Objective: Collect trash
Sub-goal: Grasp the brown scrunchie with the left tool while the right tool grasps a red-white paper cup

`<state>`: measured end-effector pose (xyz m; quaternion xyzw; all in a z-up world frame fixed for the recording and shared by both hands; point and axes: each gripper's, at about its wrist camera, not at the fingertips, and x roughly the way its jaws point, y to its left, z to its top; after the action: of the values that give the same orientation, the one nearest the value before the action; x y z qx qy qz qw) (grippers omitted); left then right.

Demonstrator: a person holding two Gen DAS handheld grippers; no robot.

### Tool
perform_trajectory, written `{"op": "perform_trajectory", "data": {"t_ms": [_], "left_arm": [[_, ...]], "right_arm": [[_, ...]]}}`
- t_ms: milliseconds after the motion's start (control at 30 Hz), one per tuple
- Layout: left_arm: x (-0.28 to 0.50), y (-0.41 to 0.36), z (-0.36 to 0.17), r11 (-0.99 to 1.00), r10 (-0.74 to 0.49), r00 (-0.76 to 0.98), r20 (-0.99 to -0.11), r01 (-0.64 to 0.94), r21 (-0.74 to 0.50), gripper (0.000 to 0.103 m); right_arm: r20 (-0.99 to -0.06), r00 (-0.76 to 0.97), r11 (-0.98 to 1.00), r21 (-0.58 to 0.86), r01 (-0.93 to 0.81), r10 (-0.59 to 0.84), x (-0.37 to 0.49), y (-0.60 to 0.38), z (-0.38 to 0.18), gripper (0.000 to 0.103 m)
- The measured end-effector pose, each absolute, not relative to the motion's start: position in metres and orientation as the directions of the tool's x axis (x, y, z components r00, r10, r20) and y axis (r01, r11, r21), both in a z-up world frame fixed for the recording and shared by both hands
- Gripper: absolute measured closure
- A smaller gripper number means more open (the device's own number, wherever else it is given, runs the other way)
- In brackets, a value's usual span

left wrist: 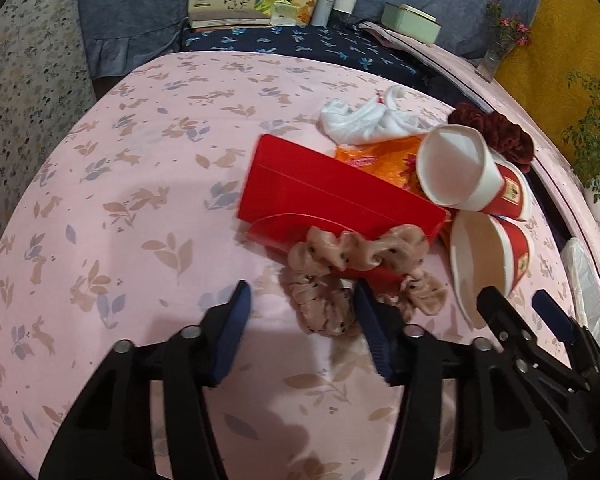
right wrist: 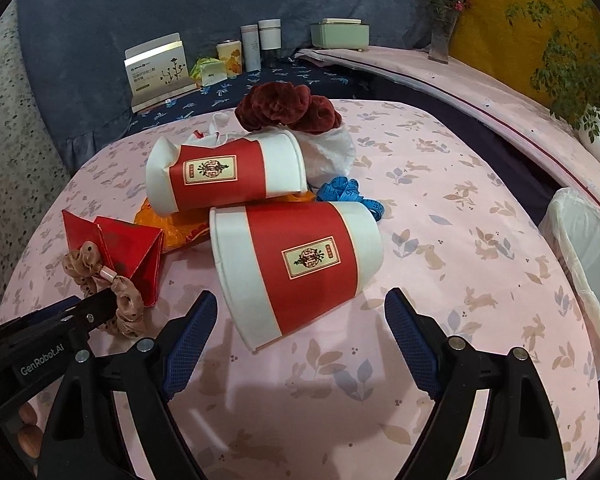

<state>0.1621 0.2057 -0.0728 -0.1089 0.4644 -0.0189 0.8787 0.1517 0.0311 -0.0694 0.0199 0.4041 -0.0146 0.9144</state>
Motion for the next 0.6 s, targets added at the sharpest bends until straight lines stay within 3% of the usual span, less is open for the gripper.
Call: {"op": "perform_trajectory", "data": {"t_ms": [67,167,333,600], "left_arm": [[0.161,0.200,-0.071,0.974,-0.155,0.563,-0.812,-0.049,-0.220,0.078],[0.158,0.187,-0.069,0.973,-0.184,0.556,-0.810,-0.015,-0.232,0.088],[0.148,0.162,-0.063,0.975,-0.203,0.562,-0.802,0.038,-0.220,0.091],[0.140,0.119,-0.050,0.970,-0.240,0.566,-0.788,0.112,-0.215,0.092]], "right_arm": [[-0.745,0.667,0.998,0.036,0.050,-0.007,0.152,0.025,-0.071,0.036],[-0.751,0.660,0.996,0.055,0.064,0.000,0.151,0.015,-0.071,0.049],[-0.755,0.656,0.993,0.085,0.082,0.011,0.145,-0.004,-0.069,0.079],[-0.740,0.673,0.984,0.124,0.129,0.005,0.127,-0.041,-0.059,0.099]]}}
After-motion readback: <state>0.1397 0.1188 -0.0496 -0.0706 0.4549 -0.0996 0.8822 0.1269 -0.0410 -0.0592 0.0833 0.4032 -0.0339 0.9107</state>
